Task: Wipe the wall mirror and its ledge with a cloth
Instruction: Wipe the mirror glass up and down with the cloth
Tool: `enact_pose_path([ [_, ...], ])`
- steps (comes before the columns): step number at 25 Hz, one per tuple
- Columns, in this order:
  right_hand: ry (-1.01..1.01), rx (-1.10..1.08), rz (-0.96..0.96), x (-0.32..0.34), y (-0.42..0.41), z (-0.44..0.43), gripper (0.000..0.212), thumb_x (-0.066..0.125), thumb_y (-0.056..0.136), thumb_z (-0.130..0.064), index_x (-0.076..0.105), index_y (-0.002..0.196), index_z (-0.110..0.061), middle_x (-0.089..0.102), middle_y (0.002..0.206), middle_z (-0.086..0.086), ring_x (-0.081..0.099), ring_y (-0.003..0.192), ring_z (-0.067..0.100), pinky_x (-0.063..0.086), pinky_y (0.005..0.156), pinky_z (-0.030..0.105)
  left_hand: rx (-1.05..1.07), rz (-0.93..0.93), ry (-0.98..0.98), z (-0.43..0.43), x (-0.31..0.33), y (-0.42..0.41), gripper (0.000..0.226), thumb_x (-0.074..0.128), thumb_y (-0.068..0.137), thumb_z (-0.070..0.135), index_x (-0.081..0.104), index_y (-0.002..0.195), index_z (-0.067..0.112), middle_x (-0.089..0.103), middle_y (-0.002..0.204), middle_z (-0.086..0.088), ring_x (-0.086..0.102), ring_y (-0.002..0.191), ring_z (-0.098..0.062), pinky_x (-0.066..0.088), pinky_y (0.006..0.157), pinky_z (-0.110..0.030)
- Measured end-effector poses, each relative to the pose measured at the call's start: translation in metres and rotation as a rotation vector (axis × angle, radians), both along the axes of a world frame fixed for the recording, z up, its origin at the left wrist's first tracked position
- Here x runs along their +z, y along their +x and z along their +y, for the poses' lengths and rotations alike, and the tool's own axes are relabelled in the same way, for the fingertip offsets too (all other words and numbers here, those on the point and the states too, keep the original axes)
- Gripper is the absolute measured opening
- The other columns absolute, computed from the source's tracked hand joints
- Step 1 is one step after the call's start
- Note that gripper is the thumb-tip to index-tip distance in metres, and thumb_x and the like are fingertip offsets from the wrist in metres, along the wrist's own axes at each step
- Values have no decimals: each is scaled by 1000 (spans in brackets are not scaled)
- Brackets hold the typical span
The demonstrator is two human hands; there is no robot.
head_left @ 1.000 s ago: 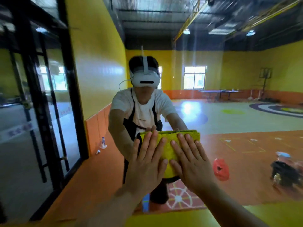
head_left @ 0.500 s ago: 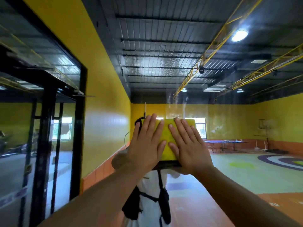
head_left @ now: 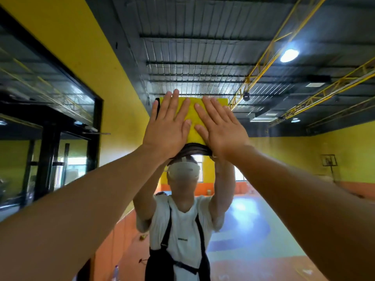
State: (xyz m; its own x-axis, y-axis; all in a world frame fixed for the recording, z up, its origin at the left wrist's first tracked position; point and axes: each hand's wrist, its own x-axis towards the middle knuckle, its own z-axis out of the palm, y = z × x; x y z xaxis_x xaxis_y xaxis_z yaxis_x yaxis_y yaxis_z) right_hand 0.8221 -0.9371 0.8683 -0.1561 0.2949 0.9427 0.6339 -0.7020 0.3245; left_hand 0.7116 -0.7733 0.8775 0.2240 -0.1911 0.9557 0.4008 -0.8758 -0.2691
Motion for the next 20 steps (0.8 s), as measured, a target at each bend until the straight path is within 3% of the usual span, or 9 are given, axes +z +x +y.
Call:
enact_pose_path([
  [3, -64, -16, -20, 6, 23, -48, 65, 20, 105, -55, 22, 162, -23, 16, 170, 3, 13, 157, 22, 13, 128, 45, -1, 43, 4, -41, 4, 19, 63, 13, 108, 47, 4, 165, 23, -7, 172, -9, -11, 158, -26, 0, 127, -53],
  [5, -120, -32, 13, 8, 35, -78, 67, 14, 104, -56, 14, 163, -24, 8, 171, 3, 6, 158, 22, 7, 128, 43, 3, 55, -22, -68, 1, 35, 62, 14, 109, 46, 2, 165, 23, -9, 172, -9, -12, 158, -26, -1, 127, -54],
  [10, -105, 28, 19, -6, 43, -79, 63, 17, 106, -48, 13, 164, -22, 6, 172, 6, 2, 158, 26, -1, 128, 43, 29, 29, -1, -77, -20, 40, 62, 19, 107, 42, 12, 164, 21, 3, 172, -13, 0, 159, -29, 4, 128, -54],
  [20, -55, 81, 5, -142, 42, -82, 62, 32, 106, -44, 24, 162, -20, 14, 170, 10, 9, 158, 31, 7, 128, 47, -37, 37, 54, -79, -150, 40, 63, 34, 105, 39, 21, 163, 18, 12, 170, -16, 8, 158, -33, 8, 127, -55],
])
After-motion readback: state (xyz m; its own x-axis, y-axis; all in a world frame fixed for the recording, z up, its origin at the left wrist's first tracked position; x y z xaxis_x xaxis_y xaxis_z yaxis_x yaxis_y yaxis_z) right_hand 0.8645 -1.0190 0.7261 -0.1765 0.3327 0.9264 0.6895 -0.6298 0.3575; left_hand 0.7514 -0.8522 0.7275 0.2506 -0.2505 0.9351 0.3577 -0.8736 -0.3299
